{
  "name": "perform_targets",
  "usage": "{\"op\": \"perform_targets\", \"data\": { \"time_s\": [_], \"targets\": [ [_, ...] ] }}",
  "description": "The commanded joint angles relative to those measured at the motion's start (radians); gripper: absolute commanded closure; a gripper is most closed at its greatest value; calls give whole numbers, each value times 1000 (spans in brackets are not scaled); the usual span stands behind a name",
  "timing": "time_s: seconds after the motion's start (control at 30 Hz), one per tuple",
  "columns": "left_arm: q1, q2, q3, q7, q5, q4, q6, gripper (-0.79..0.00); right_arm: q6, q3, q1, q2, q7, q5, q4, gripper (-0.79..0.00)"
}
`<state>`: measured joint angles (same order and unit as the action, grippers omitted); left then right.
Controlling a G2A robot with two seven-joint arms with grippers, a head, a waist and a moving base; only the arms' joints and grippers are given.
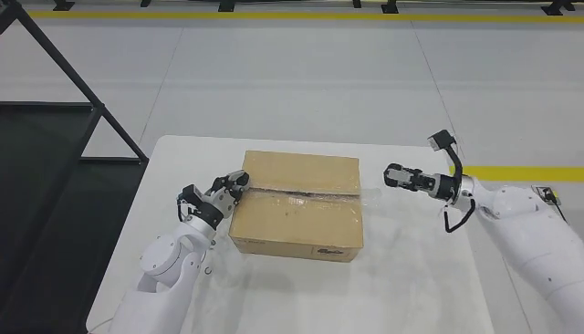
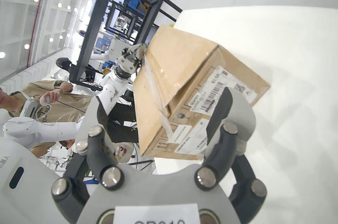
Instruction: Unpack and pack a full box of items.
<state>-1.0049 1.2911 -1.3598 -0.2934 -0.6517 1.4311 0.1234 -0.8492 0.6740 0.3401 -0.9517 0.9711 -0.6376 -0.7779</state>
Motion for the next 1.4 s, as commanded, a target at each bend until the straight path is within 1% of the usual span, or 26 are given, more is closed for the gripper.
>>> {"op": "perform_targets", "data": {
  "time_s": [0.0,0.1,0.27,0.3,0.33,0.37,0.4,0.47,0.53,0.57,0.6,0.63,0.67,0.73,0.77,0.93,1.0,1.13,1.3,1.33,1.37],
  "targets": [
    [0,0,0,1,0,1,1,-105,-18,3,19,13,-18,14,-91,-785],
    [0,1,1,1,1,3,0,-108,-1,6,40,36,-1,26,-202,-785],
    [0,2,0,0,-1,8,-1,-108,31,7,49,54,31,28,-280,-776],
    [-1,2,0,-1,0,8,-1,-108,38,6,49,55,38,24,-287,-656],
    [-1,2,-1,-2,0,9,-1,-108,24,15,45,57,24,26,-279,-499],
    [-1,2,-2,-3,0,9,-1,-108,-14,26,48,58,-14,38,-266,-369],
    [-2,2,-3,-4,0,9,-1,-105,-42,29,53,57,-42,53,-272,-366],
    [-2,2,-5,-5,-3,9,1,-105,-109,43,72,61,-109,62,-280,-388],
    [-1,2,-6,-7,-1,7,3,-105,-162,56,85,67,-162,100,-287,-391],
    [0,2,-6,-8,-1,6,3,-102,-163,58,91,71,-163,117,-300,-422],
    [1,2,-6,-9,-2,4,4,-99,-163,55,97,75,-163,143,-319,-526],
    [2,2,-7,-10,-2,3,4,-99,-163,41,102,81,-163,183,-355,-723],
    [3,2,-6,-10,-2,1,5,-99,-163,26,107,90,-163,222,-396,-720],
    [5,3,-6,-12,-4,-1,6,-99,-163,0,119,117,-163,286,-434,-785],
    [6,3,-7,-13,-4,-2,7,-99,-163,-15,122,132,-163,315,-440,-785],
    [10,3,-8,-17,-5,-5,7,-95,-163,-50,128,192,-163,320,-458,-785],
    [11,4,-8,-17,-4,-7,7,-95,-163,-42,135,210,-163,310,-431,-785],
    [13,4,-8,-17,-4,-9,9,-92,-163,-37,151,231,-163,301,-381,-785],
    [15,5,-8,-18,-8,-13,8,-83,-119,-93,156,252,-119,283,-364,-785],
    [16,5,-8,-18,-8,-14,7,-55,-110,-109,152,254,-110,276,-372,-785],
    [16,5,-8,-18,-8,-15,7,-46,-104,-126,147,256,-104,272,-382,-785]
  ]
}}
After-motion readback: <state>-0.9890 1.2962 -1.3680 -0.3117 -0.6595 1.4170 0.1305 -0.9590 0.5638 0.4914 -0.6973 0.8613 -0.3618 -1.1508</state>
